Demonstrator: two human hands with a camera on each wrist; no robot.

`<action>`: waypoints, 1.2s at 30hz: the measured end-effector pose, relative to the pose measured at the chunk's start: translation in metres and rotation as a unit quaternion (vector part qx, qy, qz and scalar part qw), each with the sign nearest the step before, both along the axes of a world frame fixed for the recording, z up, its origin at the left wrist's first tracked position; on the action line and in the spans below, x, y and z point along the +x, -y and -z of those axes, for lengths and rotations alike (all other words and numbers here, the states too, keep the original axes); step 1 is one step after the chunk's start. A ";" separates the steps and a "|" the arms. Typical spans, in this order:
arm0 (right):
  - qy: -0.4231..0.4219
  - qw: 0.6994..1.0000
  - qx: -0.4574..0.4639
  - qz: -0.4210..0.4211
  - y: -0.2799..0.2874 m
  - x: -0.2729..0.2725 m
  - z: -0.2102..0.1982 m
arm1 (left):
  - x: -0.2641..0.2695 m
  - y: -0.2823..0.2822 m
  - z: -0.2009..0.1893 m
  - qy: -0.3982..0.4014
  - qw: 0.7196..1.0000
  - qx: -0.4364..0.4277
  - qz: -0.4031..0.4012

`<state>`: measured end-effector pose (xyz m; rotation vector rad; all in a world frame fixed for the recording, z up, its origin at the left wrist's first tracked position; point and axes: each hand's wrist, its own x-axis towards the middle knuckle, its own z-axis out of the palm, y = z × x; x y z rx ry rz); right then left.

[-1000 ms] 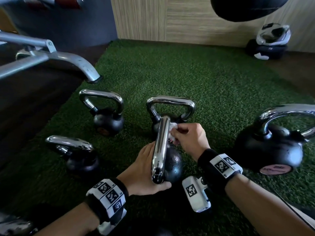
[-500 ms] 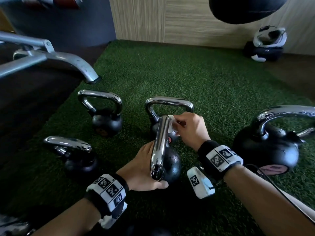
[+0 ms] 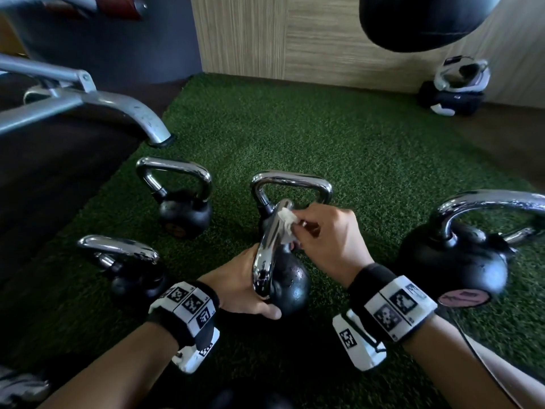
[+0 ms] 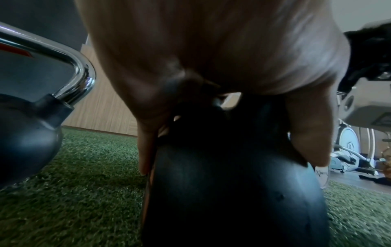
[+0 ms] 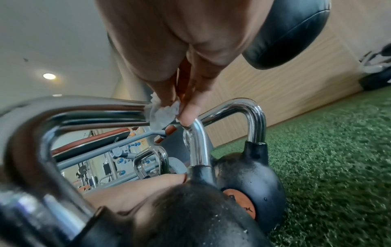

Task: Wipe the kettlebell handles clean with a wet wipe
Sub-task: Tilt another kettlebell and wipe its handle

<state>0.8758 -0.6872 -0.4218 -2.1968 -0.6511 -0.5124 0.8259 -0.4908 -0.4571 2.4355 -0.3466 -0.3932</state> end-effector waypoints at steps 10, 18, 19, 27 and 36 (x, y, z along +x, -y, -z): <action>-0.098 0.992 0.069 -0.042 0.000 -0.025 -0.013 | 0.016 -0.001 -0.011 -0.031 0.999 0.007 0.031; -0.190 0.977 0.051 -0.079 -0.004 -0.050 0.011 | 0.020 -0.002 -0.011 -0.076 0.996 -0.009 0.050; -0.187 0.978 0.048 -0.078 -0.004 -0.050 0.012 | 0.020 -0.002 -0.011 -0.082 0.995 -0.006 0.049; -0.150 0.975 -0.058 -0.152 0.006 -0.046 0.034 | 0.010 -0.004 -0.004 -0.049 0.998 -0.011 0.029; -0.306 0.921 -0.054 -0.235 -0.003 -0.025 0.030 | -0.009 -0.005 -0.001 0.064 0.992 0.052 0.100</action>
